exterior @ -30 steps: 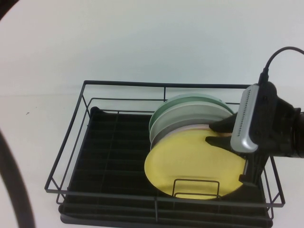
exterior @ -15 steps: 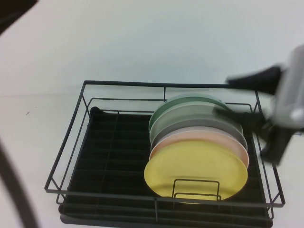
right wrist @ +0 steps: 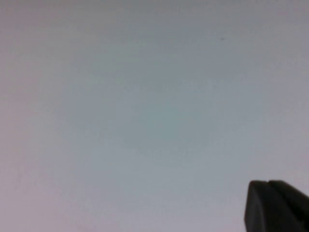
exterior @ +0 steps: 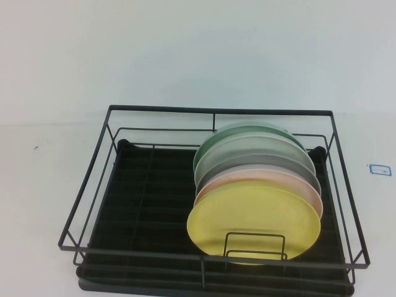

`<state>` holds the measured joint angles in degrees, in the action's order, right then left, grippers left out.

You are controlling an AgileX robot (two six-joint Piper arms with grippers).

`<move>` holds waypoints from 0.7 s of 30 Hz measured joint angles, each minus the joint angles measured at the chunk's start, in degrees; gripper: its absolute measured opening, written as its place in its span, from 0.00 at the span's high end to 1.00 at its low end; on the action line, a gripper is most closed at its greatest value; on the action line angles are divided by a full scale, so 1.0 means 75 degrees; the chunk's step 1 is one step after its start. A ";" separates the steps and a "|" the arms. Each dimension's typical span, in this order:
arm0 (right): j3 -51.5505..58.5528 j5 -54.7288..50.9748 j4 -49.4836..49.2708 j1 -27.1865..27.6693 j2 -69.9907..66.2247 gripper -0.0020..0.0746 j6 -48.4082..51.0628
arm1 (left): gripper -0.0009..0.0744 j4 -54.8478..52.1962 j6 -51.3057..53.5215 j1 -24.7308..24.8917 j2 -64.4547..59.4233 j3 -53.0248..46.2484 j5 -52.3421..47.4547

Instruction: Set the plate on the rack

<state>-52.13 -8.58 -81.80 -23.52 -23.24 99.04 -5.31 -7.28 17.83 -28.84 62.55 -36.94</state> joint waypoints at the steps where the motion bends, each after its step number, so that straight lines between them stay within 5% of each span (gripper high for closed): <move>1: 0.0281 0.0031 0.0113 0.0000 0.0298 0.97 -0.0214 | 0.99 -0.1208 -0.1026 0.0000 0.0000 -0.0251 0.0054; 3: 0.0917 0.0218 0.0331 0.0000 0.0555 0.97 -0.0513 | 0.99 -0.3198 -0.2675 0.0000 -0.0020 -0.0832 0.0054; 6: 0.2182 0.0851 0.0448 0.0000 0.0615 0.98 -0.0653 | 0.99 -0.4365 -0.4179 0.0000 -0.0020 -0.2057 0.0228; 13: 0.4215 0.2906 0.0307 0.0000 0.0585 0.98 -0.0528 | 0.99 -0.5024 -0.6553 0.0000 -0.0020 -0.4413 0.1789; 21: 0.4423 0.3388 -0.0203 0.0000 0.0585 0.98 -0.0139 | 0.99 -0.5037 -0.6764 0.0000 -0.0020 -0.4714 0.2473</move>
<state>-18.95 16.83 -83.33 -23.52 -18.86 98.00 -43.09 -58.01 17.83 -28.99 27.19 -18.39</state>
